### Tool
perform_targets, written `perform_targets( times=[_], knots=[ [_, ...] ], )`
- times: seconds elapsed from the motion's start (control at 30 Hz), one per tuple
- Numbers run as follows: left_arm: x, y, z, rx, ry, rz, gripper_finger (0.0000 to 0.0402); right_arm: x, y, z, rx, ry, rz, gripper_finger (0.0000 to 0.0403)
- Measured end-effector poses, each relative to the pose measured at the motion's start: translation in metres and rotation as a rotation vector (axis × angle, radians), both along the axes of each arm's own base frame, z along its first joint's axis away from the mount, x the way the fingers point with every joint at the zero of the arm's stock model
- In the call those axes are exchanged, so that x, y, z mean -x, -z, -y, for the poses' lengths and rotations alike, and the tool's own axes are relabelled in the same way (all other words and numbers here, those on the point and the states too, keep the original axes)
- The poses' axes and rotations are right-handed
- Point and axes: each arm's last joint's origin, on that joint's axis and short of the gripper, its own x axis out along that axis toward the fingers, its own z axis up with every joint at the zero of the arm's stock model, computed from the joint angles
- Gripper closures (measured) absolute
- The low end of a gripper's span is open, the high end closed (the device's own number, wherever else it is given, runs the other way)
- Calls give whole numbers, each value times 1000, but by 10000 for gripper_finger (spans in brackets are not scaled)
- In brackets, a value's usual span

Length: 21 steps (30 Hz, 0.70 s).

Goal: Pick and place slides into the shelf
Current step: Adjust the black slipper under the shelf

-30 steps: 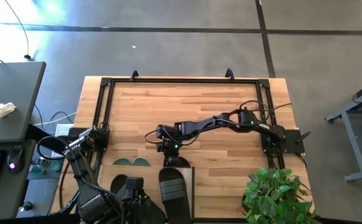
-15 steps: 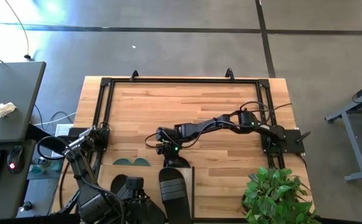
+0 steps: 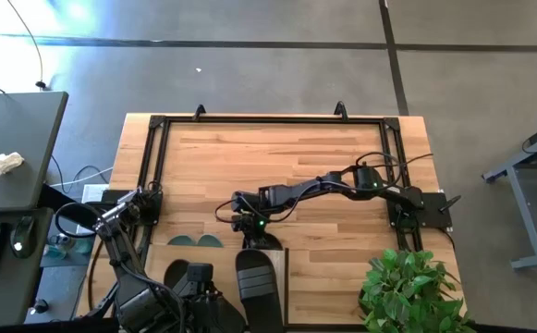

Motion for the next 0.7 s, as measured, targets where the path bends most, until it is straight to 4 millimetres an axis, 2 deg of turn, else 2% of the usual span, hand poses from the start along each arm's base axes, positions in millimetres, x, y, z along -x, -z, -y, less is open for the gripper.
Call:
perform_targets(
  times=[0.5,0.7],
  knots=[
    [0,0,0,0,0,0,202,-1,1,0,54,12,37,380],
    [0,0,0,2,-3,1,202,-3,1,3,82,27,56,400]
  ],
)
